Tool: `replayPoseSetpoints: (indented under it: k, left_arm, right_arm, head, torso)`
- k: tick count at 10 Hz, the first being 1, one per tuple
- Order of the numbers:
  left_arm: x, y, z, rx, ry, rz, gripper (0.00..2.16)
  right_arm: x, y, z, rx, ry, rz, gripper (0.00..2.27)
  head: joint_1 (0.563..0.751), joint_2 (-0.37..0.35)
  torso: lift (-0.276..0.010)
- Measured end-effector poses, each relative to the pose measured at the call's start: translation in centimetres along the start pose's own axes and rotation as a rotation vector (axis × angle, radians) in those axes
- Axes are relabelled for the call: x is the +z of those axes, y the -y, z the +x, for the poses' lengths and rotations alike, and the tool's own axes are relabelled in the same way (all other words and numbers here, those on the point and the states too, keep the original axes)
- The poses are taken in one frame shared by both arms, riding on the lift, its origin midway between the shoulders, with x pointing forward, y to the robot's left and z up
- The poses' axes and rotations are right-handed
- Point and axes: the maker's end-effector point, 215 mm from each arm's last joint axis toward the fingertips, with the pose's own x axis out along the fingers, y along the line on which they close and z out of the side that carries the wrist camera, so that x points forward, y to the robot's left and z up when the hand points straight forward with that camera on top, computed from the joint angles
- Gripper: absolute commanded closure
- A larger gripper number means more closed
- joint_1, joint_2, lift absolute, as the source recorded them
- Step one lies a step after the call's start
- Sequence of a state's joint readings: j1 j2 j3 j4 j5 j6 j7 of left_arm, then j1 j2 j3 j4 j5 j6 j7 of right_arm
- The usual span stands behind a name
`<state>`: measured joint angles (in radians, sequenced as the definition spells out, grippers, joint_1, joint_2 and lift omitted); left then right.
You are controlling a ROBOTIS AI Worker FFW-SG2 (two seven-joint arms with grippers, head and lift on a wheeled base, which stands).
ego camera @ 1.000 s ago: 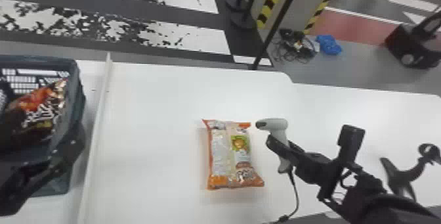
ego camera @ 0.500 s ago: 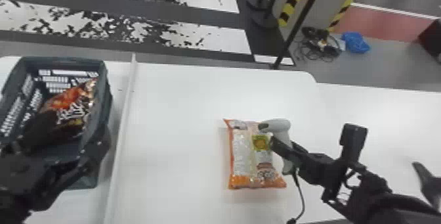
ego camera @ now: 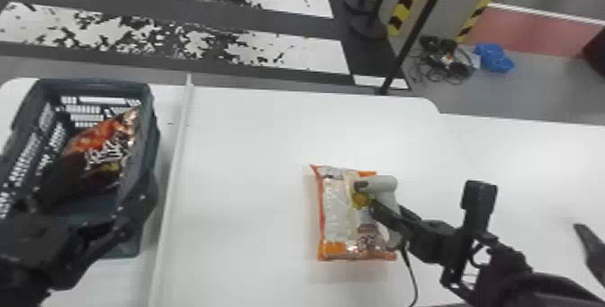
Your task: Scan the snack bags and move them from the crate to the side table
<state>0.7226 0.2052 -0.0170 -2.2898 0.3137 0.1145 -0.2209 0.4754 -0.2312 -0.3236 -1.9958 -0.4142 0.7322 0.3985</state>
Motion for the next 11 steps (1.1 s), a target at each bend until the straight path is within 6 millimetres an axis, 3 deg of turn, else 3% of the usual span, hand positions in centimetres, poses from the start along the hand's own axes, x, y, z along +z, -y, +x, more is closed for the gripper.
replayPoseSetpoints:
  k: [2,5,7,11]
  left_arm:
    - [0.2,0.1,-0.1,0.0,0.004,-0.001,0.08]
    - [0.5,0.3,-0.2,0.0,0.012,-0.005,0.08]
    - [0.5,0.5,-0.4,-0.002,0.011,-0.007,0.08]
    - [0.6,1.0,-0.9,0.0,0.015,-0.007,0.08]
  right_arm:
    - [-0.2,0.0,0.0,0.002,-0.002,0.001,2.22]
    - [2.3,1.5,-1.8,-0.012,0.035,0.024,2.22]
    - [3.8,4.5,-3.0,-0.054,0.043,0.031,2.22]
    - [3.5,12.8,-3.1,-0.16,0.036,0.033,2.22]
  head:
    - [0.695,-0.233]
    - [0.695,-0.258]
    - [0.695,-0.313]
    - [0.695,-0.35]
  torso:
    - [-0.087]
    - [-0.087]
    - [-0.087]
    - [-0.087]
